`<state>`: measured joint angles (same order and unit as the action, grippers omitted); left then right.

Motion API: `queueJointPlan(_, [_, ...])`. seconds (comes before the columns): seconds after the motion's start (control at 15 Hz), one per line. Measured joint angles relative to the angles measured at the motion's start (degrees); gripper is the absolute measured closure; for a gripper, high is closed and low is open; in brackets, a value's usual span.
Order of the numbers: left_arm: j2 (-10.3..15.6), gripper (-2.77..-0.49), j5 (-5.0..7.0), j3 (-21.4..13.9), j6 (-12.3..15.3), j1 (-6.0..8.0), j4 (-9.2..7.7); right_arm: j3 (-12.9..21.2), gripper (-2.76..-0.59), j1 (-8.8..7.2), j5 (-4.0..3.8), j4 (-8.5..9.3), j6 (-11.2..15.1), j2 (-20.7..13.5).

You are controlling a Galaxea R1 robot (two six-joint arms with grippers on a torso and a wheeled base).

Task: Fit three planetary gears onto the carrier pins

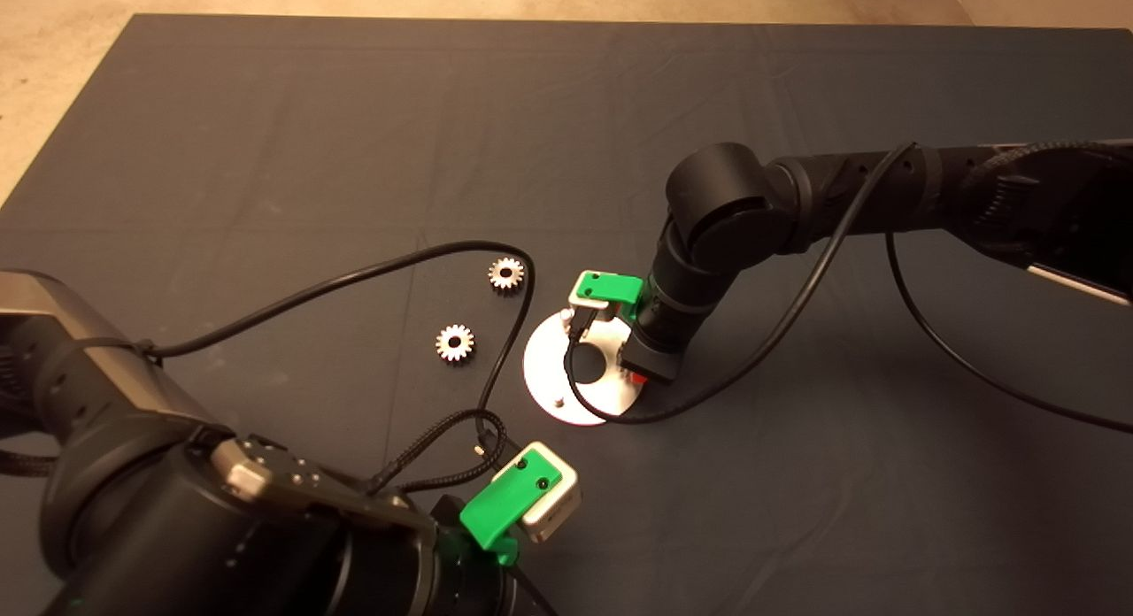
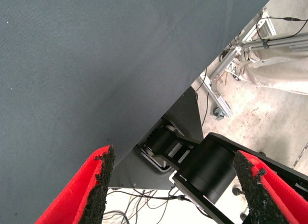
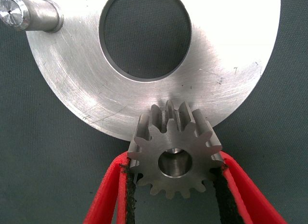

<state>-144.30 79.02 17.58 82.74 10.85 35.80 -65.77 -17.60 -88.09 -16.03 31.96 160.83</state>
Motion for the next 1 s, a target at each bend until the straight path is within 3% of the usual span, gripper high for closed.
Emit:
queueJointPlan(0.2, [0.00,-1.73,-0.02,0.00,0.00,0.01,0.00,-0.33,-0.88,0.00,-0.36,0.00,0.00,0.41])
queueJointPlan(0.47, [0.01,-1.73,-0.99,0.00,0.00,0.30,0.00,-0.46,-0.89,0.00,-0.46,-0.01,-0.02,0.48])
queueJointPlan(1.0, [0.04,-1.73,-1.10,0.00,0.00,0.30,0.00,-0.88,-0.91,-0.02,-0.74,-0.04,-0.02,1.05])
